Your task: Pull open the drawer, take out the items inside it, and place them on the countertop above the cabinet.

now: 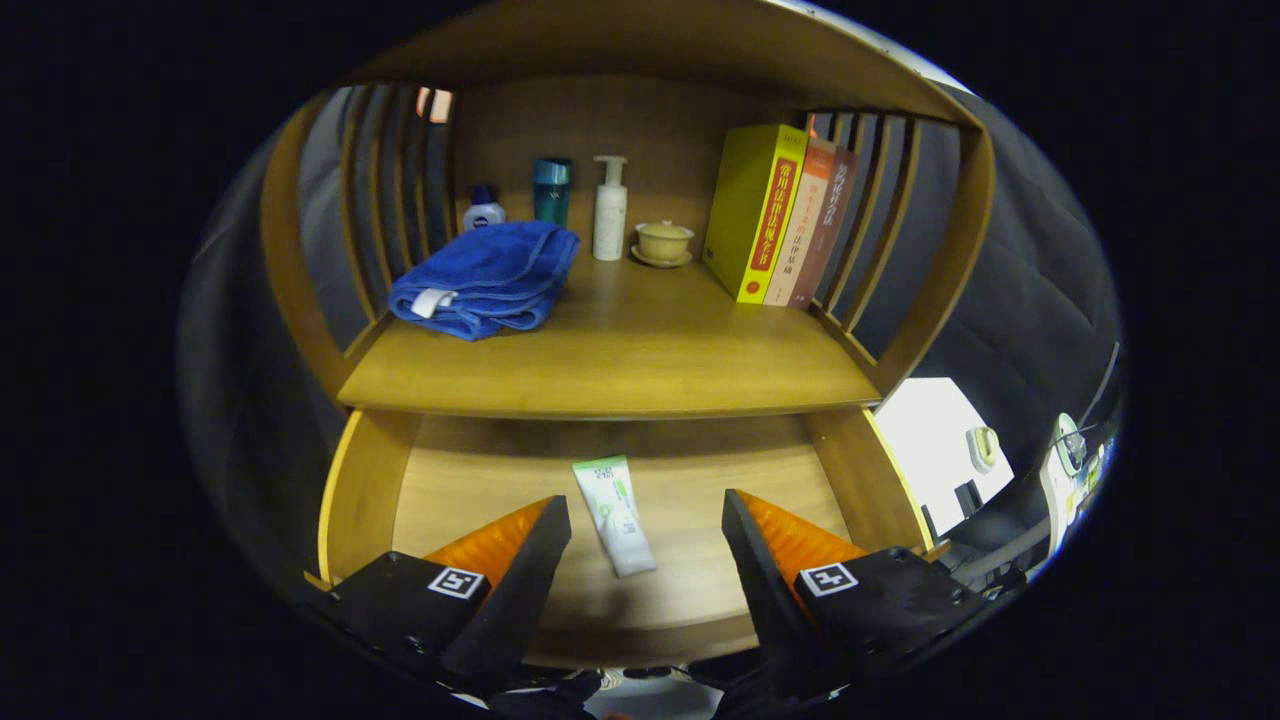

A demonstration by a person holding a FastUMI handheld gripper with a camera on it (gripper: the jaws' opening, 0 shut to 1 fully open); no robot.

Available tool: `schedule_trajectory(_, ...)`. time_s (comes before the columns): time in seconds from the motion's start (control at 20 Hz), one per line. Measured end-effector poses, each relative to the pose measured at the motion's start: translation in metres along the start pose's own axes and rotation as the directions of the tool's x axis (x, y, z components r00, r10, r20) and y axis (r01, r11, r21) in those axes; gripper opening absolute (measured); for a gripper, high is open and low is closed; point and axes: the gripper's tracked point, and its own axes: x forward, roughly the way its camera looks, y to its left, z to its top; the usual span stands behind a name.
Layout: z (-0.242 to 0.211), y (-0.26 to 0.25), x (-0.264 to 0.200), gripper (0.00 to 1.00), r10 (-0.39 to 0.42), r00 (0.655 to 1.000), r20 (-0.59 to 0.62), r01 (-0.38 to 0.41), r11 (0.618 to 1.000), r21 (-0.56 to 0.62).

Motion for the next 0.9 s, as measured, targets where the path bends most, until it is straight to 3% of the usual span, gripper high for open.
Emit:
schedule_trajectory(0.3, -0.02, 0.003, 0.064, 0.99, 0.034, 0.985, -0.168, -0.034, 0.999, -0.001)
schedule_trajectory(0.45, -0.046, -0.003, 0.081, 0.99, 0.009, 0.969, -0.246, -0.009, 1.0, 0.002)
schedule_trajectory(0.65, -0.076, 0.014, 0.097, 0.99, 0.047, 0.948, -0.315, -0.04, 0.999, 0.028)
schedule_trajectory(0.9, -0.102, 0.014, 0.098, 0.86, 0.061, 0.916, -0.396, -0.043, 0.998, 0.052)
